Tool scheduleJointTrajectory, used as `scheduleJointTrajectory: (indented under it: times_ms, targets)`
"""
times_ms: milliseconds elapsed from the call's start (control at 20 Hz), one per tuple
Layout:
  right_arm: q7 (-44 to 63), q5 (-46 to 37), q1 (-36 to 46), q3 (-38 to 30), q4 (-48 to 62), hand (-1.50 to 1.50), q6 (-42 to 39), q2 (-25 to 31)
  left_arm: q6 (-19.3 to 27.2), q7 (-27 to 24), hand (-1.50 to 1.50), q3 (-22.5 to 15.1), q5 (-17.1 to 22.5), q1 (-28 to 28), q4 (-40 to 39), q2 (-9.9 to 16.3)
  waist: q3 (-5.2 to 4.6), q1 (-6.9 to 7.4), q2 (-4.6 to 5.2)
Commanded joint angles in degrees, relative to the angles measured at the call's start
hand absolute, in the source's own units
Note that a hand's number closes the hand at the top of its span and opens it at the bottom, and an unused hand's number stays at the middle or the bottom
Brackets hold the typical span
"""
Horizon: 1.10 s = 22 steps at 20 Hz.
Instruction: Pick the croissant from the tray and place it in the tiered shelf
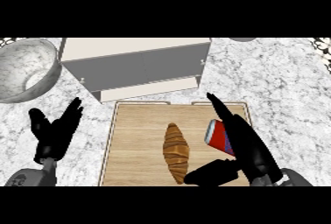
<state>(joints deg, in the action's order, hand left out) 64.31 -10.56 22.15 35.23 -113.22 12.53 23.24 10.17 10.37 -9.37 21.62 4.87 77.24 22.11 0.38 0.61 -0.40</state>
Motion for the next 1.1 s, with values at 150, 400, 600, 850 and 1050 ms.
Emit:
scheduleJointTrajectory:
  times_ms: [150, 400, 600, 850, 1050]
  targets:
    - [11.0, -7.5, 1.4, 4.7, 5.8, -1.50, 1.2, -6.3, -0.6, 2.1, 0.00, -0.5, -0.2, -2.0, -1.5, -0.9, -0.47, -0.48, 0.32]
    - [12.2, -10.3, -1.9, 5.3, 3.4, -1.50, -1.2, -5.3, -1.3, 2.6, 0.00, 1.7, 0.4, -0.7, -3.3, -0.6, -0.46, -1.15, 0.27]
    - [13.5, -15.8, -1.6, 7.5, 5.7, -1.50, -0.1, -11.1, -1.9, 4.7, 0.00, 1.9, 0.1, -3.0, 1.5, 1.0, -0.43, -0.54, 0.19]
    - [9.3, -15.0, -5.5, 5.1, 8.4, -1.50, -1.7, -10.4, -1.6, 0.0, 0.00, 1.0, -1.3, -5.5, -1.0, -2.4, -0.43, -0.69, 0.33]
    - [12.3, -20.7, -2.3, 7.3, 13.7, -1.50, -2.1, -16.9, -2.0, 4.5, 0.00, 2.7, -0.8, -0.7, -0.8, -0.7, -0.44, -0.64, 0.37]
